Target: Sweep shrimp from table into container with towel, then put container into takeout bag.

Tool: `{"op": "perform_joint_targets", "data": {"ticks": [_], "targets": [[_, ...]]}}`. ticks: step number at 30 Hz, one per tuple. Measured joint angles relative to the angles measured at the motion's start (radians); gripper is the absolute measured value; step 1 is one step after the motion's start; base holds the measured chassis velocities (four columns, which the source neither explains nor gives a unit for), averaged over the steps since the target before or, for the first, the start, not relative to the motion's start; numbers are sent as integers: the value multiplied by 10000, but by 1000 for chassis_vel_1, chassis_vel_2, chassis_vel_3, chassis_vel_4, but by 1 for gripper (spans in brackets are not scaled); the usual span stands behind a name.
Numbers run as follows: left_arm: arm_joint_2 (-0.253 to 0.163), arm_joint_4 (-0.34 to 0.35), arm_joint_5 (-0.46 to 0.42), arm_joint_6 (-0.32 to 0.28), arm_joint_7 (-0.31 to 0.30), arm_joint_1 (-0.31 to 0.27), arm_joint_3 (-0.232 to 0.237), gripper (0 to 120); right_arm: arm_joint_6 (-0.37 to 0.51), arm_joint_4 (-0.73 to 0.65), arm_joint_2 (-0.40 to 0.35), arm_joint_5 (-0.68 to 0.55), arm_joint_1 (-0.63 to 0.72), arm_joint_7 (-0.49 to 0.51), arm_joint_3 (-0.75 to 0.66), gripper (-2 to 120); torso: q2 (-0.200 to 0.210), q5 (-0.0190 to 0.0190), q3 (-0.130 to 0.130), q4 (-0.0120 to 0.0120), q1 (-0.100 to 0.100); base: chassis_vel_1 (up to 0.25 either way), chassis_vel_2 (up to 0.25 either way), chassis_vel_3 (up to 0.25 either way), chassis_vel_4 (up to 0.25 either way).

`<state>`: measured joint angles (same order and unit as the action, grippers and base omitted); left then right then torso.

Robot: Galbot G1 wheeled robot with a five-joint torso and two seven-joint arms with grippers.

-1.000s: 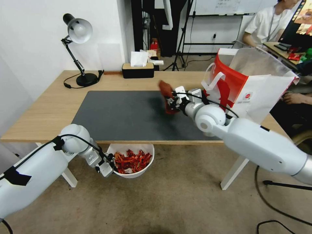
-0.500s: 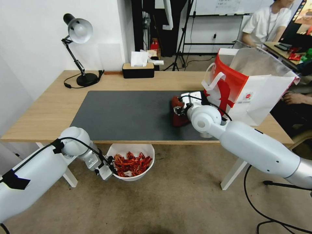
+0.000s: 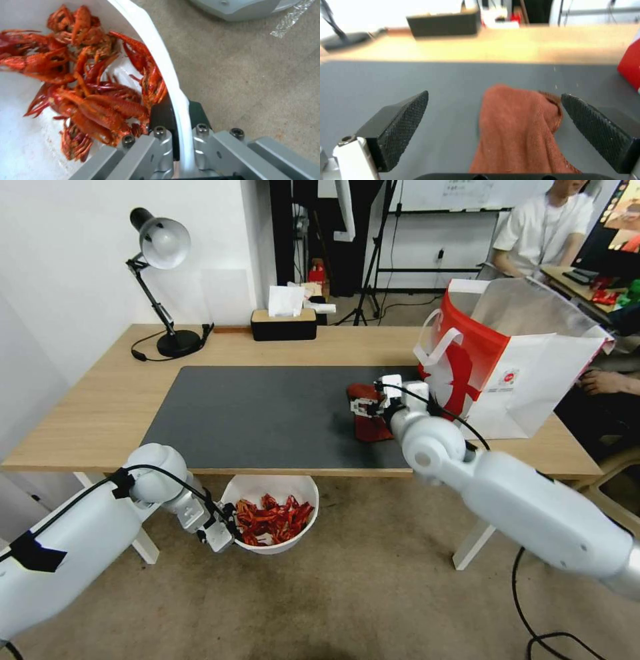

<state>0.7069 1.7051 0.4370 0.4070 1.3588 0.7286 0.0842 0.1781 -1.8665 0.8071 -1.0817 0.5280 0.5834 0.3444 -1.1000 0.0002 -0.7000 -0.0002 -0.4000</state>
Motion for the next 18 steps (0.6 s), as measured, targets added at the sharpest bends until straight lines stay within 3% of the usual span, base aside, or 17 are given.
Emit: {"op": "perform_joint_targets", "data": {"ticks": [2,3,5,6,9,13,16,18], "targets": [[-2,-20,17,26,0,12,4,0,-348,-145,-86,390,382,-279,-231,100,0,-1,1,0,0,0,0,0,0],[3,-29,33,47,1,29,5,0,-1352,-317,-204,1146,1102,-795,-629,100,0,-3,1,4,0,0,0,0,0],[42,43,88,42,5,78,-18,0,-2488,-505,-267,2070,2091,-1468,-1236,100,0,-1,0,0,0,0,0,0,0],[42,43,88,42,5,78,-18,0,-2488,-505,-267,2070,2091,-1468,-1236,100,0,-1,0,0,0,0,0,0,0],[72,263,218,68,5,288,-183,0,-3858,-947,-269,3017,3590,-1969,-2222,100,0,0,0,2,0,0,0,0,0],[71,368,306,164,5,493,-378,0,-4372,-1408,-247,3618,4776,-2171,-3103,100,-1,-1,0,4,1,0,0,0,0],[46,469,383,289,3,766,-610,0,-4570,-2136,-136,4701,6859,-2209,-4487,100,-1,-1,1,-1,2,0,0,0,0],[42,481,389,305,1,817,-643,0,-4570,-2308,-78,5040,7399,-2091,-4777,100,0,-2,2,-1,2,0,0,0,0]]}}
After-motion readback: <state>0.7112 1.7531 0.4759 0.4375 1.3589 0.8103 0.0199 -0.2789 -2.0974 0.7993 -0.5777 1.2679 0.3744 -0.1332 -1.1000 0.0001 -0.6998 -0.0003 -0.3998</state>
